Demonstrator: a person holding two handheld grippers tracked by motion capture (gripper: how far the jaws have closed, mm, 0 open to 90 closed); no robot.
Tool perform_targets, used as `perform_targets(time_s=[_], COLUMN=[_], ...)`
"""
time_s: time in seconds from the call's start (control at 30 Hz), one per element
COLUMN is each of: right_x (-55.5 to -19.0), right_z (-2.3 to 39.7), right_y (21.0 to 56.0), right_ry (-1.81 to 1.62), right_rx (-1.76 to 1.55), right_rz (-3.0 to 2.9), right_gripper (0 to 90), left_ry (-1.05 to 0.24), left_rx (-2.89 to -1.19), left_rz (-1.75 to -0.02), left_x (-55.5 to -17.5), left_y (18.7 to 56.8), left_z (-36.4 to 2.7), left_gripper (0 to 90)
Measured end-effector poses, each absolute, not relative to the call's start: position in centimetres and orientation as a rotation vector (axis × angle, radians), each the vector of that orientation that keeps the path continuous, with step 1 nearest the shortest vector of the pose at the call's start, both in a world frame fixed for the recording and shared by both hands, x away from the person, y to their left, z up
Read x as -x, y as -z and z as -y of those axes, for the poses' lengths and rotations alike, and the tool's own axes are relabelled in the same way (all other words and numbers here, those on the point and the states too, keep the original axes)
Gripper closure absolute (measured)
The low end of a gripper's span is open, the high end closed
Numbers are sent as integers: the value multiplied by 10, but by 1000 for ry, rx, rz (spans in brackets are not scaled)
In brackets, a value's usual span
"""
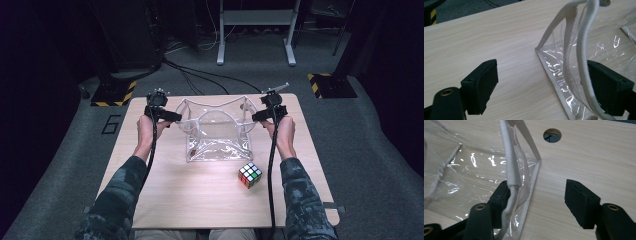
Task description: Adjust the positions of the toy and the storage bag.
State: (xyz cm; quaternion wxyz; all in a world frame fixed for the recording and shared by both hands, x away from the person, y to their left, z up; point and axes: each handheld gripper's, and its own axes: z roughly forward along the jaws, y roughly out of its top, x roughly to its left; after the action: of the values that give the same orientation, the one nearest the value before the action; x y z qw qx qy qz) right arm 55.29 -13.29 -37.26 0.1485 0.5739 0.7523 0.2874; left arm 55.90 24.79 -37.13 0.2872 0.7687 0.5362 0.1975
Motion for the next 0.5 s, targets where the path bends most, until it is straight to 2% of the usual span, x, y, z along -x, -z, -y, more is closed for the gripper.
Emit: perform_targets(time_s=[0.27,0.5], right_x=[-545,-533], right_z=[129,132], right_y=[363,354], right_ry=[-884,-937], right_rx=[-1601,-1560], right_rz=[-2153,-2143], right_gripper=[196,131], left_ry=[-486,-463], left_rx=[-2006,-1964], left_rz=[-1418,-1402], left_x=[-554,-543], left_y=[364,356], left_z=[-257,-268], left_gripper=[27,2])
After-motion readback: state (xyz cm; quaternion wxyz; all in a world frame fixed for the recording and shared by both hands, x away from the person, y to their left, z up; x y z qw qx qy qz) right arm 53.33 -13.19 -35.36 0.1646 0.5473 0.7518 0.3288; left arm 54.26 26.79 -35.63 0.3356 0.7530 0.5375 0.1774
